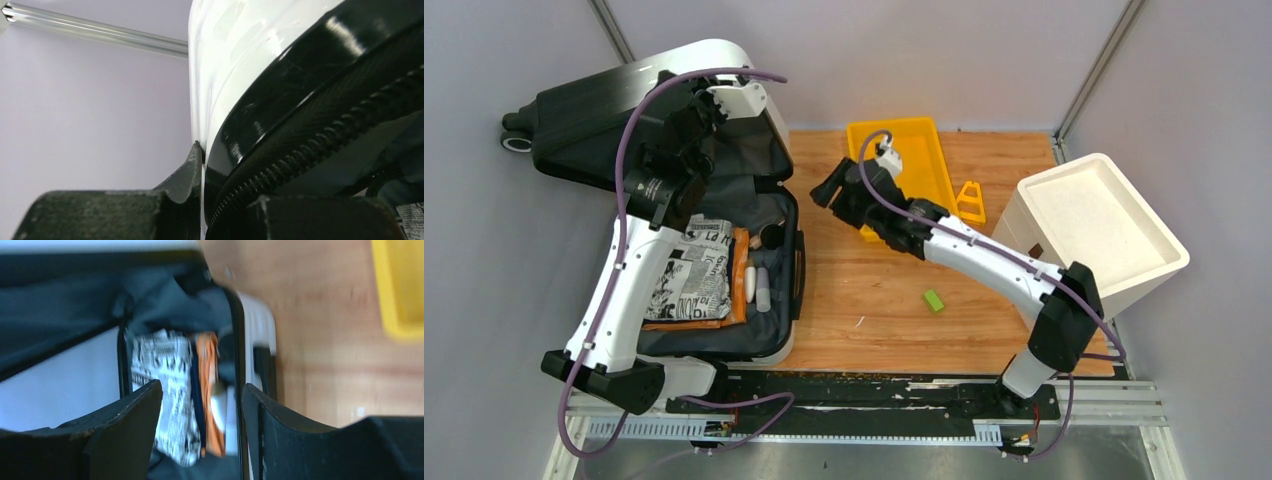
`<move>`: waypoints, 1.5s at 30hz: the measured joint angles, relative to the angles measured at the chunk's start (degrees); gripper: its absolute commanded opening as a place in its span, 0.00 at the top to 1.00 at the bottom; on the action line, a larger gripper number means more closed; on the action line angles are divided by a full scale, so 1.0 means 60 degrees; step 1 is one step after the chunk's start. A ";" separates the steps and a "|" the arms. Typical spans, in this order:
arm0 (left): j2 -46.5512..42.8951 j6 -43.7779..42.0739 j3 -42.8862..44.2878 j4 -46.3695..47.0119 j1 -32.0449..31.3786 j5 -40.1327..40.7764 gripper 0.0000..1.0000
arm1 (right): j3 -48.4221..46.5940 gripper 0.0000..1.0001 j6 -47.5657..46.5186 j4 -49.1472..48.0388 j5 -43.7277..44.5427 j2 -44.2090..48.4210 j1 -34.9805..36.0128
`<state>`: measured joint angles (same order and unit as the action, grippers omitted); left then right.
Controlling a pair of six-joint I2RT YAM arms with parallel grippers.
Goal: Open, take out, and arrange the luggage
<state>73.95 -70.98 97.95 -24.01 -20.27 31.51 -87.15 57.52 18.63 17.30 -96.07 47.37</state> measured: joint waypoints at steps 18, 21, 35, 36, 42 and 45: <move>-0.0033 -0.0736 -0.0943 0.1577 0.0025 -0.0459 1.00 | 0.1071 0.54 0.2958 0.1989 0.0499 -0.1545 0.2947; 0.0204 -0.0863 -0.0954 0.1887 0.0047 -0.0452 1.00 | 0.0652 0.59 0.2310 0.1989 0.0605 -0.1818 0.2900; 0.2211 -0.1472 -0.0073 0.3523 0.0058 -0.0142 1.00 | 0.0353 0.62 0.0736 0.1126 -0.0929 -0.2291 0.1985; 0.2310 -0.1486 -0.0011 0.3570 0.0058 -0.0109 1.00 | 0.0353 0.57 0.0656 0.1078 -0.1064 -0.2302 0.1891; 0.2692 -0.1555 0.0178 0.3858 0.0058 0.0025 1.00 | 0.0841 0.40 0.0437 0.0736 -0.1468 -0.2051 0.1508; 0.2707 -0.1581 0.0229 0.3865 0.0058 0.0084 1.00 | 0.1096 0.38 0.0543 0.0590 -0.1472 -0.1752 0.1541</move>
<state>90.19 -80.47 99.33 -0.82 -19.92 32.01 -80.58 60.77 22.17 8.47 -106.59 56.62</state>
